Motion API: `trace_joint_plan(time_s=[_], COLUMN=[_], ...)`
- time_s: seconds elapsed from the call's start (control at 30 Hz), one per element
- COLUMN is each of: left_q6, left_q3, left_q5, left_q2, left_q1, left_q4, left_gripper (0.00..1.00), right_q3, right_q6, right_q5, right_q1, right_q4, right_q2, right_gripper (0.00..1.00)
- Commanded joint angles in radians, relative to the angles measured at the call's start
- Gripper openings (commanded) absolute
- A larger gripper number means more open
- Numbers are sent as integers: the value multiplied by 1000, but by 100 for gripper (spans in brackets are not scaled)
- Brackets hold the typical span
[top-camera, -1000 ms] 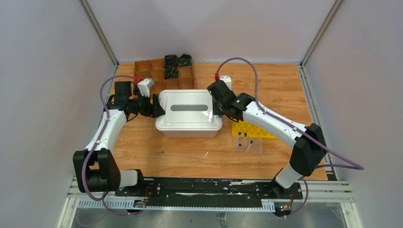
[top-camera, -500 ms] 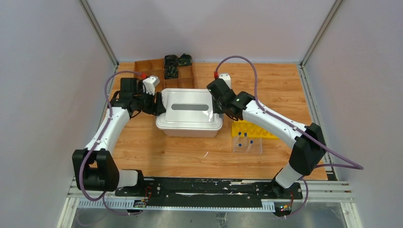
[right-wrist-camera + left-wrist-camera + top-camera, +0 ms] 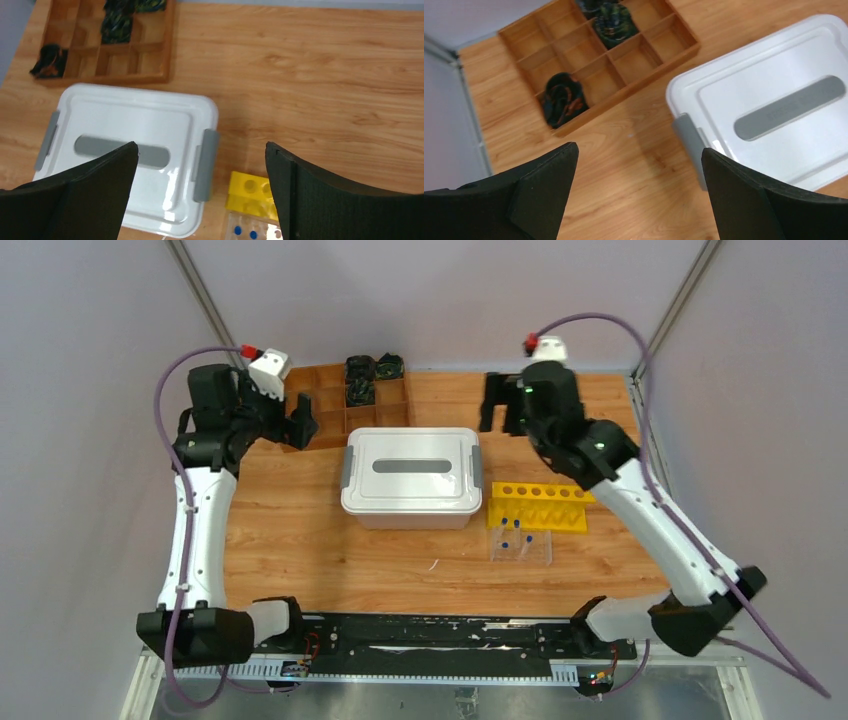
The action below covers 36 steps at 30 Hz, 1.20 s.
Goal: Organize the chemistry lab equipment
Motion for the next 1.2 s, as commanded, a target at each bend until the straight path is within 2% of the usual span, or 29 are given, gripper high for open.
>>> trace_joint_plan(time_s=[0.0,0.13,0.3,0.43,0.57,0.67,0.83,1.0,1.13,1.17], left_q6=[51,73,63,50,-12,-63,-134,-191,-243,-245], left_q3=[-53,-232,-413,-599,-776,-857,-933,-994,-1133,-1148], left_q5=[-98,-192,-228,-226,-141,-61,-47,-53,-57,-58], left_q2=[-51,-93,-103,-114,-107,-68,48,93,130,130], left_q1=[63,80,84,83,82,81,81,81,81,81], left_q4=[-14,104,290,492,731,921,1170,1382,1711,1750], left_gripper=[100,100,100,100,100,100,100,100,100,100], right_q3=[-110,-262,-396,-552,-724,-822,-1024,-1231,-1292,-1304], right_q6=[-26,8,51,10,-46,-59,-113,-173,-198,-214], right_q5=[44,38,67,182,222,216,210,73,-28,-36], right_q1=[-254,-534,-780,-810,-819,-819,-819,-819,-814,-810], right_q4=[-65,-41,0,123,327,440,698,1009,1146,1185], right_q2=[-183,-334,-351,-326,-282,-267,-280,-358,-317,-300], right_gripper=[100,100,100,100,100,100,100,96,98,98])
